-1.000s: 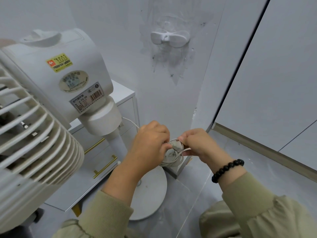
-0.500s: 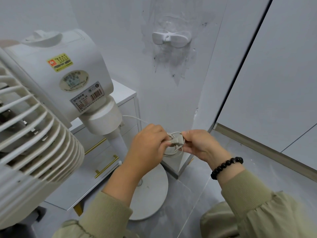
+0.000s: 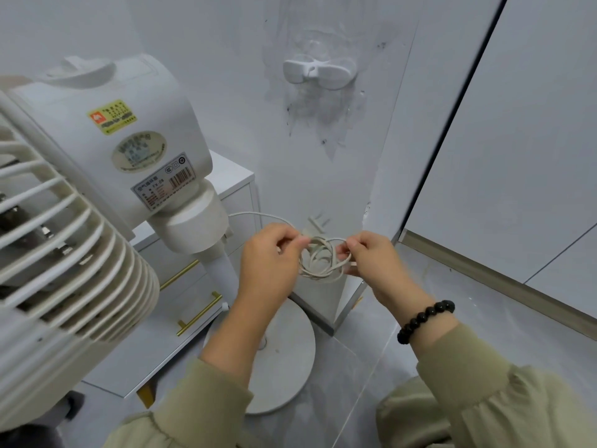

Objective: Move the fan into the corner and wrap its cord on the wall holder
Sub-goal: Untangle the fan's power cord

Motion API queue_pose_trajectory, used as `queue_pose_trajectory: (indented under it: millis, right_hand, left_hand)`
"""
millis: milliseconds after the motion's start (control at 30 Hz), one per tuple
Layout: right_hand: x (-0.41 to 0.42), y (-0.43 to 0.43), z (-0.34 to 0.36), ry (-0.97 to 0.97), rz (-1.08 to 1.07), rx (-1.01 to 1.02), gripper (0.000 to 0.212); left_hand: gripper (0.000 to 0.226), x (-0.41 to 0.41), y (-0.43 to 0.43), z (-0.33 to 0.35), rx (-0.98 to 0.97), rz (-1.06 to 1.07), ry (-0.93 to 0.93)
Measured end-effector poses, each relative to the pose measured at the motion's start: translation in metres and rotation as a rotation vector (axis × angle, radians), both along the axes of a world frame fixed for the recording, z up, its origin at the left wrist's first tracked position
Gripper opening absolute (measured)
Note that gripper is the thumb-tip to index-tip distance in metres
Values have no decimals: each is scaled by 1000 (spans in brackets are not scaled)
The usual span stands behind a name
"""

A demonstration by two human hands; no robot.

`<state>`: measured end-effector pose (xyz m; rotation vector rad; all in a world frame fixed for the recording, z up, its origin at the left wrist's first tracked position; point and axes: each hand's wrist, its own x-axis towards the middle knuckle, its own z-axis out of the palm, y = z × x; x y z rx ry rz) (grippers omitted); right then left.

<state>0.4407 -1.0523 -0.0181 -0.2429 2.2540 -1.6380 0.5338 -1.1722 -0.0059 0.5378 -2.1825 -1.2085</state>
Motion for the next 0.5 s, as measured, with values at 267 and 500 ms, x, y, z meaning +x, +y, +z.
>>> queue_pose_trajectory:
  millis: [267,500]
  right_hand:
    - [-11,8,8,-176,-10,-199,31]
    - [-15,9,20,-184,29,-283,30]
  left_hand:
    - [33,11,-29,-3,64,-214,-205]
    - [31,7,-22,-12,446,-214,-356]
